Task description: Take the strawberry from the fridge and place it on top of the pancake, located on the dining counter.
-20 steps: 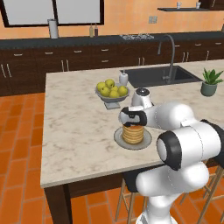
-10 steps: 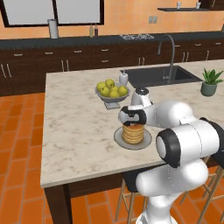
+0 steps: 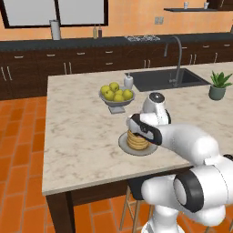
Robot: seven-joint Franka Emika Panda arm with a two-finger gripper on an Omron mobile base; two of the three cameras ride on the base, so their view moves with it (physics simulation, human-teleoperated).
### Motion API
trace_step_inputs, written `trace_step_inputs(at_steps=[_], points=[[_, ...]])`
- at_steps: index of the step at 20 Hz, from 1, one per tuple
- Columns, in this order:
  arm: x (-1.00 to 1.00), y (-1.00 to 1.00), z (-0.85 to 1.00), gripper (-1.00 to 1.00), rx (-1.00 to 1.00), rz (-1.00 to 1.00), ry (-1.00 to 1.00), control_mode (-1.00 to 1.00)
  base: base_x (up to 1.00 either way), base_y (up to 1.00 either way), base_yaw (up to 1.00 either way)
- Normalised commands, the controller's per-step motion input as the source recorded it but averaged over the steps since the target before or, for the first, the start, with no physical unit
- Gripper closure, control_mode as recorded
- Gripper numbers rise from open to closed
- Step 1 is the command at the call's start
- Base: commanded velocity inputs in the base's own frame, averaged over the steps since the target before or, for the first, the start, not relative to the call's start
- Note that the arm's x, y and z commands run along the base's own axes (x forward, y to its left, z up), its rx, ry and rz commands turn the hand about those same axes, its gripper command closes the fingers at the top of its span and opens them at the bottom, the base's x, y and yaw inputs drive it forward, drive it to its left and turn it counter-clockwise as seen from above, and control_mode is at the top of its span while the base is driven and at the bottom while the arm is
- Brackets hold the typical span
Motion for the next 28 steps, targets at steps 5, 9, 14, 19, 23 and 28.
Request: trace_step_inputs(at_steps=[5,9,14,19,23,28], points=[[-0.89,-0.01,0.7,-1.0,0.03,0.0,-0.16,-1.0,0.0,0.0,0.0],[-0.7,0.0,0.6,-1.0,0.01,0.0,-0.18,-1.0,0.0,0.0,0.0],[-0.32,0.0,0.33,-1.0,0.01,0.0,-0.1,-1.0,0.0,0.0,0.0],[-0.46,-0.07,0.56,-1.0,0.01,-0.01,-0.14,-1.0,0.0,0.0,0.0],[-0.48,-0.16,0.51,-1.0,0.06,-0.01,-0.19,-1.0,0.0,0.0,0.0],[-0.31,0.0,0.13,-1.0,0.0,0.0,-0.11,-1.0,0.0,0.0,0.0]])
